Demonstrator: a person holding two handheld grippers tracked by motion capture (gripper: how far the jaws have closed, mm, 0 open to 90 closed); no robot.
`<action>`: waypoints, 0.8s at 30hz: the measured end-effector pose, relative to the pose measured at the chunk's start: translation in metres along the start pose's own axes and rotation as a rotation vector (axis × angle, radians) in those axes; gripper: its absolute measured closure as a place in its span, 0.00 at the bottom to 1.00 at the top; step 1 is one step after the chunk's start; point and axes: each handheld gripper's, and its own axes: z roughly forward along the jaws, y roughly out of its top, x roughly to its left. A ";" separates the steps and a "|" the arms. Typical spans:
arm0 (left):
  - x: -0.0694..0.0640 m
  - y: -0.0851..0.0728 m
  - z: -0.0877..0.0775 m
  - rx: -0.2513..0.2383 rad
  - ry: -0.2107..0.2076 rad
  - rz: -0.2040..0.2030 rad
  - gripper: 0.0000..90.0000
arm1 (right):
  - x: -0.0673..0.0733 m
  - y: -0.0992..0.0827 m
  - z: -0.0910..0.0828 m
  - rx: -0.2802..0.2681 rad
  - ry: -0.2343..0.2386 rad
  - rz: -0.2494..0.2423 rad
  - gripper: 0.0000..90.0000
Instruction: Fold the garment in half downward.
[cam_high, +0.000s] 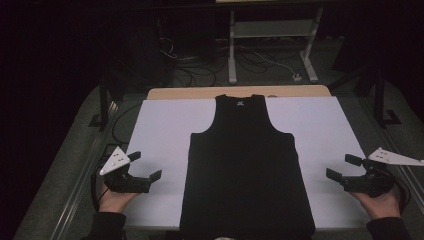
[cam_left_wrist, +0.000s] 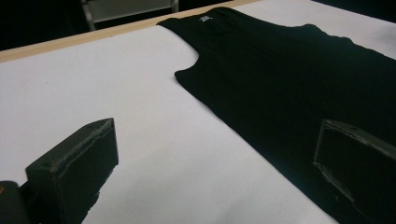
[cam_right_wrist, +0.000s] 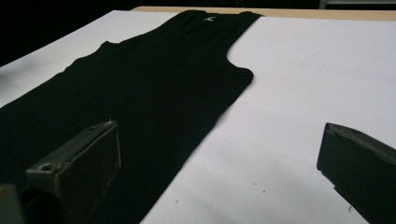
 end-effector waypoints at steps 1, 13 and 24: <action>0.000 0.000 0.001 0.001 -0.002 -0.006 0.00 | 0.000 0.001 -0.002 -0.016 -0.004 -0.001 0.00; 0.001 0.001 0.004 0.015 -0.010 -0.007 0.00 | 0.001 0.001 -0.006 -0.026 -0.016 0.001 0.00; -0.001 0.005 0.010 0.037 -0.027 -0.001 0.00 | 0.001 0.005 -0.005 -0.016 -0.020 -0.009 0.00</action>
